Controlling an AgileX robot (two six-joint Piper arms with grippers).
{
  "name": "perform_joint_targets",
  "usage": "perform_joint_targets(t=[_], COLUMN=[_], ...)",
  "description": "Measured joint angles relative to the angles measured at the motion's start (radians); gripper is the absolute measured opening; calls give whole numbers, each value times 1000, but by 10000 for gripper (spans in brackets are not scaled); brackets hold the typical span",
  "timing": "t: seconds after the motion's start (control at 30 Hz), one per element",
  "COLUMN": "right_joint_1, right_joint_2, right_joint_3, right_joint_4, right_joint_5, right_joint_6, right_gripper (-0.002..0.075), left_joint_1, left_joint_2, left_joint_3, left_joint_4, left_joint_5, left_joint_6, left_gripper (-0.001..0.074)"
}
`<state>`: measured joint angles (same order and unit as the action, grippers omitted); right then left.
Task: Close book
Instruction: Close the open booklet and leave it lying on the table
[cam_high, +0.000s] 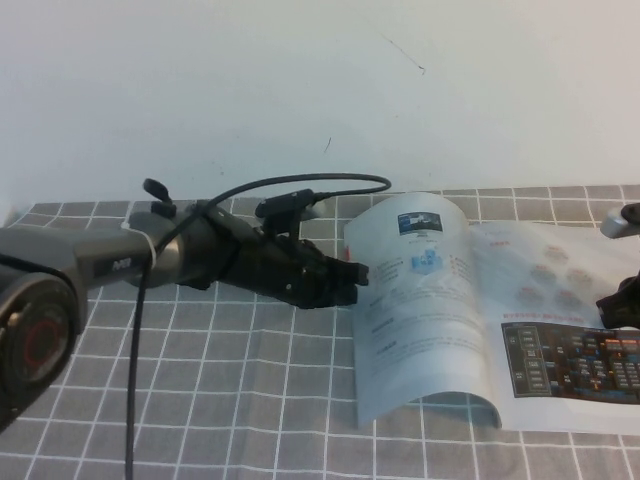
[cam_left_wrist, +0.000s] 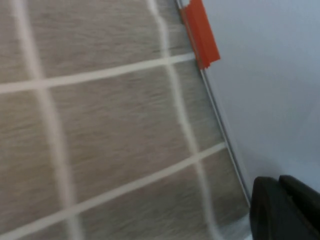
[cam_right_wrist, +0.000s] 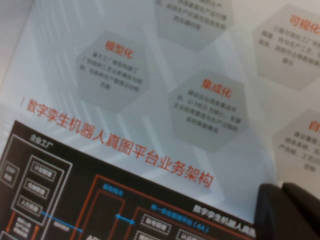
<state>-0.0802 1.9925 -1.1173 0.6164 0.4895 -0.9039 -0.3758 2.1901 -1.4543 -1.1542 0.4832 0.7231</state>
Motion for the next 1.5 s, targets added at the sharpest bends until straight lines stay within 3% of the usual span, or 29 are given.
perform_joint_targets(t=[0.37, 0.5, 0.73, 0.87, 1.1, 1.27, 1.5], right_joint_1=[-1, -2, -2, 1, 1, 26, 69], right_joint_2=[0, 2, -15, -89, -344, -438, -279], right_joint_3=[0, 0, 4, 11, -10, -5, 116], right_joint_4=[30, 40, 43, -23, -388, -371, -328], right_joint_5=[2, 5, 37, 75, 98, 89, 6], right_joint_6=[2, -1, -7, 25, 292, 306, 295], right_gripper=[-1, -1, -1, -1, -1, -1, -1], left_joint_1=[-75, -109, -121, -123, -121, -120, -120], left_joint_2=[11, 11, 11, -29, -201, -343, -586], left_joint_3=[0, 0, -102, -158, -169, -169, -66], left_joint_4=[-484, -536, -538, -475, -211, 38, 287], left_joint_5=[95, 122, 323, 357, 316, 266, 155], left_joint_6=[326, 400, 442, 442, 436, 330, 201], left_gripper=[-4, -4, -4, -4, -4, -4, -4])
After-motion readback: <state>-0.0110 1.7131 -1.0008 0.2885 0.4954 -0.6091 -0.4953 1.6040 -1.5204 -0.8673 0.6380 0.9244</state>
